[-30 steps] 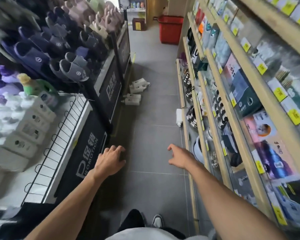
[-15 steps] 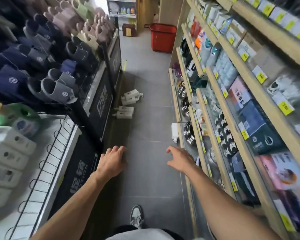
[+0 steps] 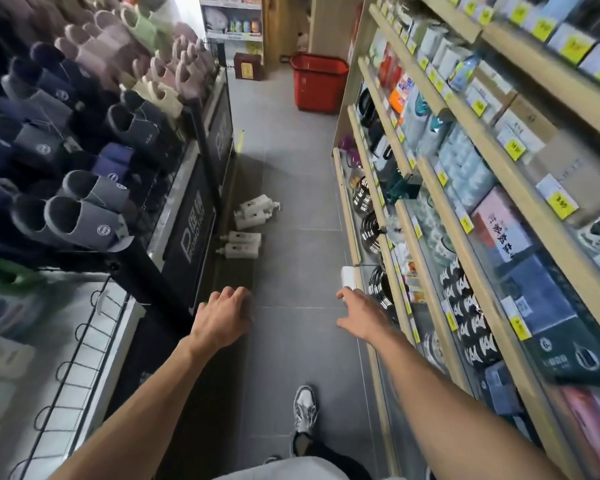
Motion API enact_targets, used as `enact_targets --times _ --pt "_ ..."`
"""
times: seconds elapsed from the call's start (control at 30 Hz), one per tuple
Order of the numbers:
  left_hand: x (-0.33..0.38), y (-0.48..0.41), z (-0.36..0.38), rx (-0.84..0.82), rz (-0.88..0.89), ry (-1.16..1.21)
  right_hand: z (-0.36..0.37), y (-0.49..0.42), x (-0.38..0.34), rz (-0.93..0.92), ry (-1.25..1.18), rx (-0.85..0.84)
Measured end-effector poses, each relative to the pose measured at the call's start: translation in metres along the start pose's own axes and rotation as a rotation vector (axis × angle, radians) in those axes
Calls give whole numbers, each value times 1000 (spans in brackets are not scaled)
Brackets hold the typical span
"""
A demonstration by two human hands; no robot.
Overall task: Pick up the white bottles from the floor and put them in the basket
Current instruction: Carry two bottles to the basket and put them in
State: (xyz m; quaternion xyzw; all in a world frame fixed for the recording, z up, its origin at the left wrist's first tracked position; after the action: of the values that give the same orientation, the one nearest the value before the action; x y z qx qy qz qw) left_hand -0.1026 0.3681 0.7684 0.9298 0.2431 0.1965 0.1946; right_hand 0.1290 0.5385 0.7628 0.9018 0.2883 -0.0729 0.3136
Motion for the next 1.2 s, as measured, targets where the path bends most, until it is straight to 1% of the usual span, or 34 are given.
enact_targets --times 0.17,0.43,0.63,0.9,1.07,1.2 --pt "12 -46 -9 -52 -9 15 -31 -52 10 -1 8 -14" --pt "19 -122 -47 -56 -52 22 -88 -128 29 4 0 -34" --pt "22 -168 -59 -86 -71 35 -103 -182 24 3 1 -82" --pt "-17 -252 -109 -94 -85 8 -124 -262 -10 11 -58 -92" --pt "-49 -297 -135 -125 -61 2 -128 -299 -17 92 -84 -104" --pt "-70 -339 -151 -185 -47 -31 -125 -328 -28 144 -82 -141"
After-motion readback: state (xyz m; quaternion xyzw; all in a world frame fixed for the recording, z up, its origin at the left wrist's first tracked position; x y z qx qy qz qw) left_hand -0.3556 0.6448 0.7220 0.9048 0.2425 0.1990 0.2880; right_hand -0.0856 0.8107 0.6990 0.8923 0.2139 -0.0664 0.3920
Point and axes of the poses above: each hand's wrist, its own y-axis away from the middle knuckle, its own z-axis out of the palm, x = y × z, the point moved 6 cm from there along -y, towards the middle knuckle, and after that the axes turned 10 degrees about -x, right-handed, at the moved point
